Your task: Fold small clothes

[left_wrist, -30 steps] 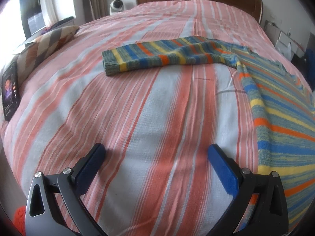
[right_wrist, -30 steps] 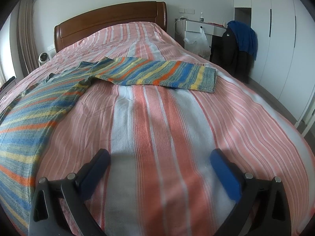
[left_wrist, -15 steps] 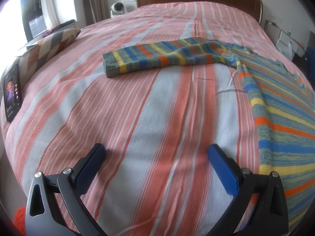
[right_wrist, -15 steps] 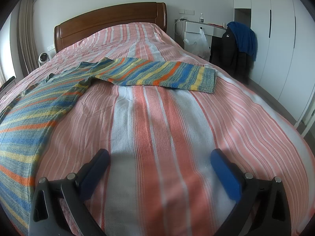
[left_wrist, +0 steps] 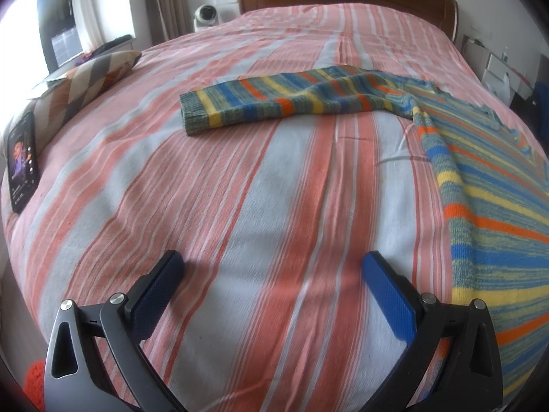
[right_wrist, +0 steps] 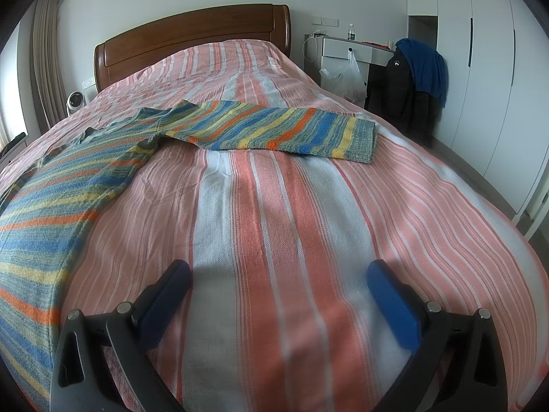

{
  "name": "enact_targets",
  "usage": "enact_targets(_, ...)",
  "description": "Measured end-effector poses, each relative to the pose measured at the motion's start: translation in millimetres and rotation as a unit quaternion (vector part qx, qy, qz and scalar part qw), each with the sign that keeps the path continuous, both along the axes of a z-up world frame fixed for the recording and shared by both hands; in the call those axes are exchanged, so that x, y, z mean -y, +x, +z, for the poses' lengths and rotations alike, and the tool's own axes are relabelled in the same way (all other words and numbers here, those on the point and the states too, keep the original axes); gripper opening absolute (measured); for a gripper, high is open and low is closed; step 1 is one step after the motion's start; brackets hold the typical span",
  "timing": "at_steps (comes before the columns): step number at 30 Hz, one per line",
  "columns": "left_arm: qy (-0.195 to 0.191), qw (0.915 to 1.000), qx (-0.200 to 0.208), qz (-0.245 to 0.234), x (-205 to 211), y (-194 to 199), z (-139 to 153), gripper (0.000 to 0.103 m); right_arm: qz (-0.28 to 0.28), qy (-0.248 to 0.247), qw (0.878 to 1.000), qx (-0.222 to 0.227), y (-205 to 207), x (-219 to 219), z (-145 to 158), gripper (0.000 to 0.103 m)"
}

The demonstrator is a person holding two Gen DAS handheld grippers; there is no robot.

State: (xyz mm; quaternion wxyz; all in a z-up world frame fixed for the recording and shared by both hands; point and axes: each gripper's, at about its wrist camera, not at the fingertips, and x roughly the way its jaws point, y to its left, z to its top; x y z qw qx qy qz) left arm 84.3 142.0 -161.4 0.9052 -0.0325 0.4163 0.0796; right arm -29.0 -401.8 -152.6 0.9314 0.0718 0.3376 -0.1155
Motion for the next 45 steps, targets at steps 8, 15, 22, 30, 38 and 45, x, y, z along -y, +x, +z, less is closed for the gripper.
enact_targets(8, 0.000, 1.0000, 0.000, 0.001, 0.5, 0.2, -0.1, 0.103, 0.000, -0.001, 1.000, 0.000, 0.8, -1.0, -0.1, 0.101)
enact_targets(15, 0.001, 1.0000, 0.001, 0.001, 0.7, 0.3, -0.2, 0.103, 0.001, -0.003, 1.000, 0.000, 0.7, -1.1, -0.3, 0.101)
enact_targets(22, 0.002, 1.0000, 0.001, 0.001, 1.0, 0.2, -0.3, 0.103, 0.001, -0.004, 1.000, 0.000, 1.4, -1.9, -0.2, 0.101)
enact_targets(30, 0.003, 1.0000, 0.002, 0.000, 1.0, 0.5, -0.5, 0.103, 0.001, -0.005, 1.000, 0.000, 1.6, -2.3, -0.3, 0.101)
enact_targets(38, 0.002, 1.0000, 0.002, 0.001, 1.2, 0.7, -0.6, 0.103, 0.001, -0.006, 1.000, 0.000, 1.8, -3.2, -0.3, 0.101)
enact_targets(45, 0.003, 1.0000, 0.003, 0.001, 1.7, 0.3, -0.8, 0.103, 0.000, -0.009, 1.000, -0.005, 3.2, -2.6, 0.7, 0.101)
